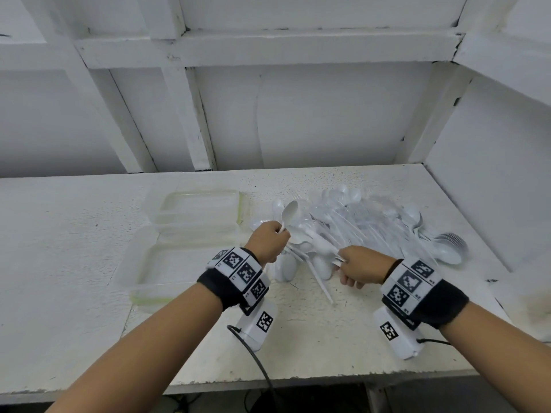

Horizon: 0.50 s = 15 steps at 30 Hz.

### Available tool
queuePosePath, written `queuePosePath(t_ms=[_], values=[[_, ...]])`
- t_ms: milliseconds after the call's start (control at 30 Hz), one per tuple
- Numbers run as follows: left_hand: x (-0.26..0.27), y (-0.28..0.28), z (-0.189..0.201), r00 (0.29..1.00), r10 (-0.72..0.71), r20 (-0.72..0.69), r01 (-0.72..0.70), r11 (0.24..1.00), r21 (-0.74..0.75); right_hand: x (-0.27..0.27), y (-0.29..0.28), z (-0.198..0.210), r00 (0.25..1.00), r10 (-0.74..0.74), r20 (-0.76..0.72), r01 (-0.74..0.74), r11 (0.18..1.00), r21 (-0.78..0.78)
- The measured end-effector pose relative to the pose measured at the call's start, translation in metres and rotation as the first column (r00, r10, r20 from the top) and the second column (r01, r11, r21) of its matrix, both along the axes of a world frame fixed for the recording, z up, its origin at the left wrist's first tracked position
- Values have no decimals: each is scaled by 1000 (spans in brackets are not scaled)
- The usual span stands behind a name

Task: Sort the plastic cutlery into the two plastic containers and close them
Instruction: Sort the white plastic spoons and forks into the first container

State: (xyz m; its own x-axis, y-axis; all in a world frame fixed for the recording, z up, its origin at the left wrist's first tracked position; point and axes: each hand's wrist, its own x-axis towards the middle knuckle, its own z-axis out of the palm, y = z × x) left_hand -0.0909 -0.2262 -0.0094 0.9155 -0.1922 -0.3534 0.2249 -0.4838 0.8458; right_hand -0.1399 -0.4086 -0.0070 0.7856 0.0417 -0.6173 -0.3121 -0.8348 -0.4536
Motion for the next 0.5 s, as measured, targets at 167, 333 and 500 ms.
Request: queuePosePath(t_ms=[167,333,500], values=[[3,-2,-6,999,14,-33,-14,1000,11,-4,-18,15,978,-196,77,184,973,139],[-1,-20,-13,996,-92,-5,91,972,216,-9,-27,20,929,-345,132,283,894,347],[7,-36,-18,994,-104,33,84,920,384,-8,-19,8,888,-443,122,345,819,458]])
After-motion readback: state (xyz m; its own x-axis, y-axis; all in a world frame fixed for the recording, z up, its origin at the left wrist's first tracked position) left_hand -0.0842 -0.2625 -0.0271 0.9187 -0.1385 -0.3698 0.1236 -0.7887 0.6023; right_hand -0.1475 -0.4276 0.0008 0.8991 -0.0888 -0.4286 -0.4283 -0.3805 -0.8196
